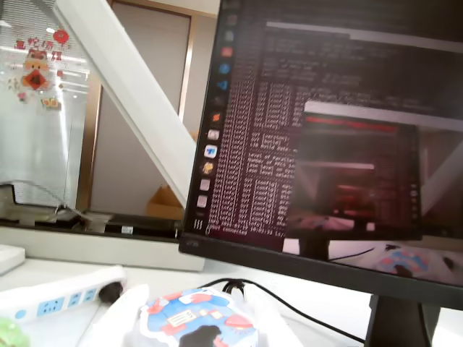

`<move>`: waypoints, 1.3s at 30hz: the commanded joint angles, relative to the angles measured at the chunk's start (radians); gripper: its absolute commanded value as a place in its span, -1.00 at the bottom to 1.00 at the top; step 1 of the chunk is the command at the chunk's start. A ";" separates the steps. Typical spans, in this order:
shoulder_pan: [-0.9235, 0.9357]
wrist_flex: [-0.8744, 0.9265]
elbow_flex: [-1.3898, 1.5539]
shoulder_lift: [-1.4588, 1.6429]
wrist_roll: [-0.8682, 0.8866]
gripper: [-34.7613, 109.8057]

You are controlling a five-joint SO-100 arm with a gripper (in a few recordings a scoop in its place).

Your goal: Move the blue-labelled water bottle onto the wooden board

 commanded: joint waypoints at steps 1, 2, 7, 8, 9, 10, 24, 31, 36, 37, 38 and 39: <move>-0.026 -0.060 -0.060 0.005 -0.049 -0.53; -0.025 -0.072 -0.060 -0.012 -0.064 -0.53; -0.021 -0.133 -0.060 -0.083 -0.098 -0.53; -0.021 -0.141 -0.060 -0.091 -0.103 -0.53; -0.021 -0.147 -0.060 -0.098 -0.107 -0.53; -0.020 -0.156 -0.060 -0.106 -0.110 -0.53; -0.002 -0.417 -0.060 -0.170 -0.100 -0.53; 0.032 -0.466 -0.061 -0.201 -0.141 -0.53; 0.038 -0.517 -0.061 -0.242 -0.164 -0.52; 0.034 -0.522 -0.061 -0.249 -0.167 -0.52; 0.029 -0.526 -0.061 -0.253 -0.170 -0.52; 0.025 -0.535 -0.061 -0.258 -0.170 -0.52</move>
